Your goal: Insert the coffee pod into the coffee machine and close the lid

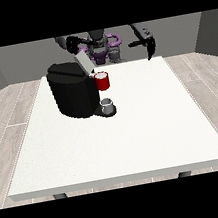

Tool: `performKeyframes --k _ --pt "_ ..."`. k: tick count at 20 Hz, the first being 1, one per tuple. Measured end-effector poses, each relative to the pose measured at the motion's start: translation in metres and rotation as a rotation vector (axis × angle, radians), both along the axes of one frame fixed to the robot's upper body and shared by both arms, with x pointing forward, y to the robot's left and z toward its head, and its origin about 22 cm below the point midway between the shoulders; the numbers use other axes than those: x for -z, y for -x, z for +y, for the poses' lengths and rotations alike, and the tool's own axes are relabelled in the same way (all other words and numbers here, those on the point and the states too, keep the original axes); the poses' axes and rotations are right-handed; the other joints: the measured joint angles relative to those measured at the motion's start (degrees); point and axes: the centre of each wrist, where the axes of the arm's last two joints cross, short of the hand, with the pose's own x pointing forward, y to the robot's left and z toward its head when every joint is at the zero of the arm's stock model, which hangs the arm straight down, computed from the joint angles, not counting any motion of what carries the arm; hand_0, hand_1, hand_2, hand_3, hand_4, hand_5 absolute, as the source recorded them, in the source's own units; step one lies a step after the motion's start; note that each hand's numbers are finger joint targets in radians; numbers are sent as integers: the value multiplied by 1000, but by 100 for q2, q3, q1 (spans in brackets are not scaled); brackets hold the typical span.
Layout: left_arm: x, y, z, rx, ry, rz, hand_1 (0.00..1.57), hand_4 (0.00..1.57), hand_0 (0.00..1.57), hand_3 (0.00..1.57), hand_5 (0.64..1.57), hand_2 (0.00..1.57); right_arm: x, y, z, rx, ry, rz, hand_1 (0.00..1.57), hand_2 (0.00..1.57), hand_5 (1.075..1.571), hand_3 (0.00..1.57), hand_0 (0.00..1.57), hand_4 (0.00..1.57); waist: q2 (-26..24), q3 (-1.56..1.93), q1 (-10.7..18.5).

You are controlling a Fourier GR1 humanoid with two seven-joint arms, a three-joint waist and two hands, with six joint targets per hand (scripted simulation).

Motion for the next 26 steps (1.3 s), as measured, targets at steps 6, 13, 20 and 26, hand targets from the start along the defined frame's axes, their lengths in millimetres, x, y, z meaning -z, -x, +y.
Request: performKeyframes --k 6,13,20,26 --pt "-9 2 2 1 1 -35 0 301 0 0 1571 0 -4 -24 -28 56 -6 -6 0 0 1571 0 0 424 264 0 95" --pt "-17 -2 11 -10 10 -60 0 367 0 0 1571 0 -9 -45 -26 57 -13 -22 0 0 1571 0 0 439 469 -9 123" --pt "-21 -6 12 -3 7 -93 0 396 0 0 1571 0 -24 -60 -32 55 -17 -69 0 0 1571 0 0 317 638 -43 161" --pt "-19 -12 4 -8 2 -94 0 354 0 0 1571 0 -29 -63 -22 46 14 -94 0 0 1571 0 0 394 720 -58 139"
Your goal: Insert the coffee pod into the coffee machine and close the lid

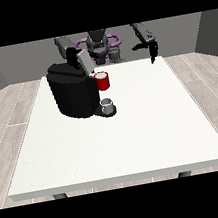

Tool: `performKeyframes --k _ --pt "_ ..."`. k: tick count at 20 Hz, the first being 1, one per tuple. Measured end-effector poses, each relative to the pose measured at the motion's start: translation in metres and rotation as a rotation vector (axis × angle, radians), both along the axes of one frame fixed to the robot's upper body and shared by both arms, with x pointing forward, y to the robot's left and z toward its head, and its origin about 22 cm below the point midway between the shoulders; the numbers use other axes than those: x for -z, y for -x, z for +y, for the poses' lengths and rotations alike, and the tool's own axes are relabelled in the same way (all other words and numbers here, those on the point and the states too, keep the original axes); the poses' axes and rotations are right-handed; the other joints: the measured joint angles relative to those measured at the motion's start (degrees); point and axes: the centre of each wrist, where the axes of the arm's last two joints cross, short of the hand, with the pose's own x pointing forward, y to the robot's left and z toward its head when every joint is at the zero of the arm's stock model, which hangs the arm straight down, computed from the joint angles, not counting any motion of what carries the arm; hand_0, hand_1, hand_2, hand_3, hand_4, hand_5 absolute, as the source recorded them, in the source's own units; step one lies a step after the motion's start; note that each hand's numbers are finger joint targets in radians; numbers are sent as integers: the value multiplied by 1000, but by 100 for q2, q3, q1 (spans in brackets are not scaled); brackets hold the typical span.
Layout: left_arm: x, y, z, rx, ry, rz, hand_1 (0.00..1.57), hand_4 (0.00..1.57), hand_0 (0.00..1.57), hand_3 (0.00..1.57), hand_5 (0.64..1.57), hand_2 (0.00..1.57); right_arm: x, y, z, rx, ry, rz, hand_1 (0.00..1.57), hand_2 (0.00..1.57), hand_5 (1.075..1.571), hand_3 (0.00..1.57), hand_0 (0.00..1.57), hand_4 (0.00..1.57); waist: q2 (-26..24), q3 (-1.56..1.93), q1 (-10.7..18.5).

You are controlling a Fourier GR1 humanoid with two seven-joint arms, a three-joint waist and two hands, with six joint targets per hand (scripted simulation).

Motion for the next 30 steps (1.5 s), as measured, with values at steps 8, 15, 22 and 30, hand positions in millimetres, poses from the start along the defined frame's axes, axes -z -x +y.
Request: performKeyframes --k 8,15,22,30 --pt "1 -7 11 -13 6 14 0 369 0 0 1571 0 -12 -6 18 -25 -17 14 0 0 1571 0 0 420 56 74 14" --pt "-6 -20 5 26 15 4 0 384 0 0 1571 0 -35 -14 42 -6 27 24 0 0 1571 0 0 375 238 92 270" --pt "-6 -26 8 43 25 14 0 372 0 0 1571 0 -60 -18 85 -80 141 -73 0 0 1571 0 0 384 312 60 460" --pt "6 -23 15 32 37 33 0 400 0 0 1571 0 -57 -10 112 -197 155 -84 0 0 1571 0 0 473 182 56 415"
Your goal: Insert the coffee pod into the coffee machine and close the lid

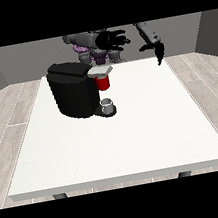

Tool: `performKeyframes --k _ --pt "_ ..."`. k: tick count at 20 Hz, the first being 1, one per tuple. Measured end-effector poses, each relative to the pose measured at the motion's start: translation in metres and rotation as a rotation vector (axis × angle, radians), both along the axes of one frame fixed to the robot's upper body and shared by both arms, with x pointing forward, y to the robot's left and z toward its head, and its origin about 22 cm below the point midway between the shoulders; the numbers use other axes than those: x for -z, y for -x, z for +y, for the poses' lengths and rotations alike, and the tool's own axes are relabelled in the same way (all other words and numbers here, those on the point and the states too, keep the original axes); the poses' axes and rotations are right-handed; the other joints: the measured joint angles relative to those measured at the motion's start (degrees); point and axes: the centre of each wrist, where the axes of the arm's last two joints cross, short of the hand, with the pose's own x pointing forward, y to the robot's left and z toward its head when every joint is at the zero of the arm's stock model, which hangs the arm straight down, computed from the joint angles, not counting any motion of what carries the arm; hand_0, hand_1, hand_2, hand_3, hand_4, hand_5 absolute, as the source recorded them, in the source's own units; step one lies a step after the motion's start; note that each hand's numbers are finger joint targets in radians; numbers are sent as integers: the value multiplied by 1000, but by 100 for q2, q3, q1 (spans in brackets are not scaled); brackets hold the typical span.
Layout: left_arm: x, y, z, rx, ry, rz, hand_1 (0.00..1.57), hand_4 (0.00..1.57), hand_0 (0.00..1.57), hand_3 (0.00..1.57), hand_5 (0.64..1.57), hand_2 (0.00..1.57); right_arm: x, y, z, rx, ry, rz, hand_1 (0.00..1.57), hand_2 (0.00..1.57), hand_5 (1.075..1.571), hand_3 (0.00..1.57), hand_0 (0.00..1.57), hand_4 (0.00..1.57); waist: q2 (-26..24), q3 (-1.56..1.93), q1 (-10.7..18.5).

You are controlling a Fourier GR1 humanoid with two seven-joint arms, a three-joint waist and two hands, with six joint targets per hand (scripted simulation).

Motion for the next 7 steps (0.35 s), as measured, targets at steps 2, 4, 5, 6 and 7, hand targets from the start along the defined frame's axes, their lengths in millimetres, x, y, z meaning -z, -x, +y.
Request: performKeyframes --k 2,4,5,6,7 --pt "3 3 1 -6 5 3 0 353 0 0 1571 0 16 6 2 -35 13 17 0 0 1571 0 0 493 -57 0 -25" --pt "8 5 0 -8 11 7 0 270 0 0 1571 0 24 12 7 -83 37 31 0 0 1571 0 0 507 -116 0 -69" --pt "10 7 -1 -6 14 -1 0 168 0 0 1571 0 28 16 9 -116 41 24 0 0 1571 0 0 493 -87 0 -53" --pt "12 8 -3 -1 14 -1 0 168 0 0 1571 0 36 21 11 -146 45 16 0 0 1571 0 0 514 -74 0 -38" --pt "14 9 -6 8 13 2 0 168 0 0 1571 0 45 27 12 -179 49 15 0 0 1571 0 0 461 -88 0 -20"
